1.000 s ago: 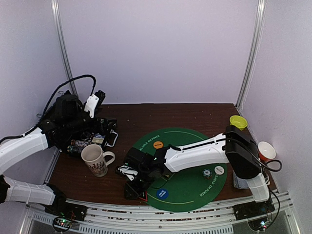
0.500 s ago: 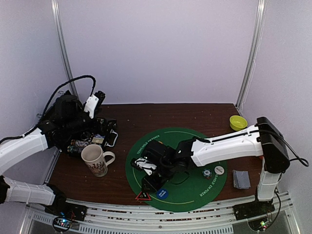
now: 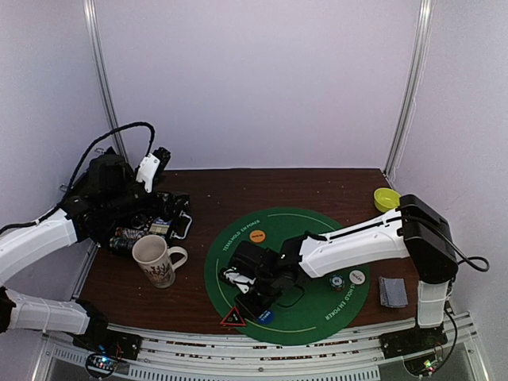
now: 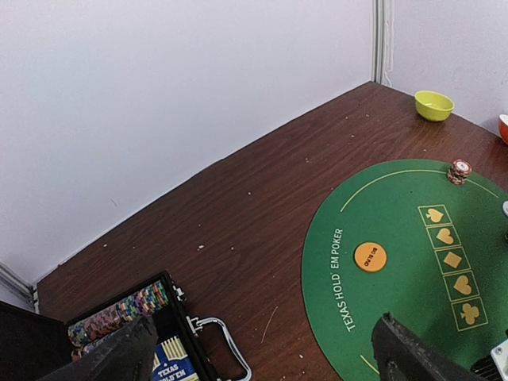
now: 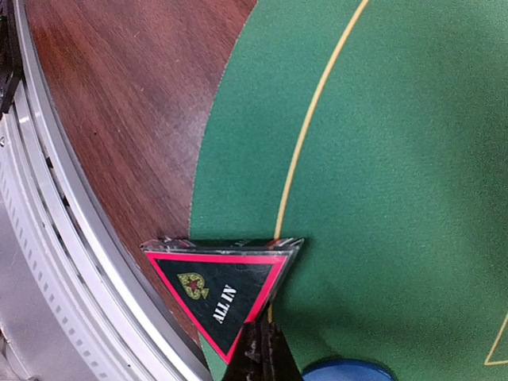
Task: Distribute texas hold em gaming equipment
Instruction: Move the all-in button to the center of the board.
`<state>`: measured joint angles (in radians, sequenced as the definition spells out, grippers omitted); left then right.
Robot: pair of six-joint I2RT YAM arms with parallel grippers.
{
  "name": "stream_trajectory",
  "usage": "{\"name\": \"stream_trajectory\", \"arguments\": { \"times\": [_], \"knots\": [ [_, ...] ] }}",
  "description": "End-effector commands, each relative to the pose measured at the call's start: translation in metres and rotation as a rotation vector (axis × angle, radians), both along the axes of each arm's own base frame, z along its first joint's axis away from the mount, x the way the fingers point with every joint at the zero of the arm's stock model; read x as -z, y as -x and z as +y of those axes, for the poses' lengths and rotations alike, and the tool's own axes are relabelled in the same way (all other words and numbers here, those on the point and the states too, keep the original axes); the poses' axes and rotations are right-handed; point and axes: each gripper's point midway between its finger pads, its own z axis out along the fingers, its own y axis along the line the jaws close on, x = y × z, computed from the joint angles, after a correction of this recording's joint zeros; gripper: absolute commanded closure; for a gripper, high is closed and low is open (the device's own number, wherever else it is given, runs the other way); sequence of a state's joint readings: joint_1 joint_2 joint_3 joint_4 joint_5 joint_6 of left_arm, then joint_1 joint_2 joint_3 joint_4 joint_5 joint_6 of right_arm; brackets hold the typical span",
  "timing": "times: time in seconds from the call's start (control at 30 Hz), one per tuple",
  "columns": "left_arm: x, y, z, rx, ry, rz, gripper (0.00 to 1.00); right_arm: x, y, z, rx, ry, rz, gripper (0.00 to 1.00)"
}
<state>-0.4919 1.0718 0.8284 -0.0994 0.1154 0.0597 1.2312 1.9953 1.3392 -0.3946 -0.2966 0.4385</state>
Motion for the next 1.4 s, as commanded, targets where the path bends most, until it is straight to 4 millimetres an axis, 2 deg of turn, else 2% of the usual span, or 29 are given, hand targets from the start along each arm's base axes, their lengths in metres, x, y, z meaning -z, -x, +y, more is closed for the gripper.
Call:
{"name": "stream_trajectory", "arguments": {
  "times": [0.0, 0.1, 0.23, 0.33, 0.53, 0.73, 0.83, 0.93, 1.03, 1.13, 1.23, 1.37],
  "knots": [
    [-0.009, 0.0, 0.001, 0.0, 0.01, -0.041, 0.02, 0.015, 0.015, -0.006, -0.015, 0.042, 0.058, 1.0],
    [-0.009, 0.001, 0.002, 0.001, 0.009, -0.042, 0.02, 0.02, 0.03, 0.005, -0.062, 0.016, 0.102, 1.0],
    [-0.01, 0.001, 0.002, -0.002, 0.01, -0.045, 0.02, 0.019, 0.029, 0.026, -0.09, -0.022, 0.099, 1.0],
    [-0.011, 0.001, 0.003, -0.004, 0.01, -0.048, 0.02, 0.018, 0.018, 0.044, -0.091, -0.057, 0.056, 1.0],
    [-0.012, 0.001, 0.003, -0.005, 0.009, -0.052, 0.02, 0.027, -0.011, 0.066, -0.071, -0.031, -0.063, 1.0],
    [-0.014, 0.002, 0.004, -0.007, 0.009, -0.061, 0.02, 0.024, -0.017, 0.094, -0.096, -0.094, -0.084, 1.0],
    [-0.014, 0.002, 0.004, -0.007, 0.008, -0.064, 0.02, 0.011, -0.019, 0.1, -0.123, -0.114, -0.11, 1.0],
    [-0.012, 0.001, 0.003, -0.003, 0.006, -0.062, 0.02, -0.027, -0.018, 0.105, -0.158, -0.193, -0.144, 1.0],
    [-0.01, 0.001, 0.002, 0.006, 0.005, -0.057, 0.02, -0.071, -0.013, 0.098, -0.208, -0.281, -0.186, 1.0],
    [-0.01, 0.002, 0.0, 0.015, 0.005, -0.062, 0.02, -0.117, -0.017, 0.079, -0.209, -0.362, -0.225, 1.0],
    [-0.012, 0.003, 0.0, 0.023, 0.012, -0.074, 0.02, -0.14, -0.04, 0.048, -0.139, -0.363, -0.252, 1.0],
    [-0.01, 0.003, 0.001, 0.018, 0.003, -0.08, 0.02, -0.155, -0.093, -0.008, 0.046, -0.243, -0.366, 0.98]
  ]
}}
